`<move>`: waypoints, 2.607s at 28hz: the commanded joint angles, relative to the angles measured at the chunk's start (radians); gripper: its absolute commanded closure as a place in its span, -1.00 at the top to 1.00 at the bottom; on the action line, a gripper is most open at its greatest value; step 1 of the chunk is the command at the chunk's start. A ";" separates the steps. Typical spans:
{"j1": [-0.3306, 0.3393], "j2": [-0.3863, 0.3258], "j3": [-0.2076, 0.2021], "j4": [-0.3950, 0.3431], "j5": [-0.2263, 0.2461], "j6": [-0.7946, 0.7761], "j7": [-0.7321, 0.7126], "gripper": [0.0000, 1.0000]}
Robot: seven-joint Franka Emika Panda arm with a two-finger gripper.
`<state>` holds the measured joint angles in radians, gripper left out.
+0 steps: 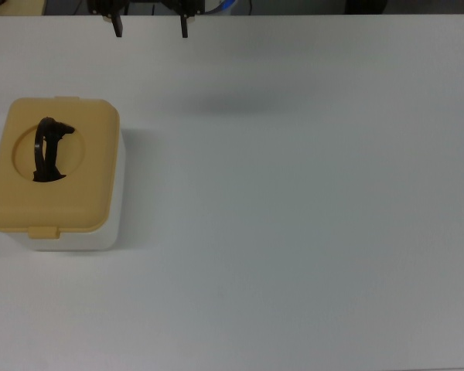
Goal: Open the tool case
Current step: 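Lower the gripper onto the black handle of the tan lid, then close the gripper around the black lid handle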
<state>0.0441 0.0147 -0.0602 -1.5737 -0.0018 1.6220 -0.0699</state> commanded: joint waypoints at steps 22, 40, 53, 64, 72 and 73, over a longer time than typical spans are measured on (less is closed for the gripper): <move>-0.099 0.111 -0.010 0.046 -0.053 0.107 -0.106 1.00; -0.236 0.286 -0.010 0.044 -0.070 0.436 -0.200 1.00; -0.242 0.284 -0.009 0.035 -0.055 0.464 -0.225 0.81; -0.233 0.257 -0.003 0.009 -0.060 0.355 -0.229 0.75; -0.233 0.235 0.000 0.014 -0.053 0.295 -0.231 0.31; -0.234 0.235 0.000 0.014 -0.053 0.295 -0.231 0.23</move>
<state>-0.1920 0.2871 -0.0611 -1.5311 -0.0567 1.9372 -0.2821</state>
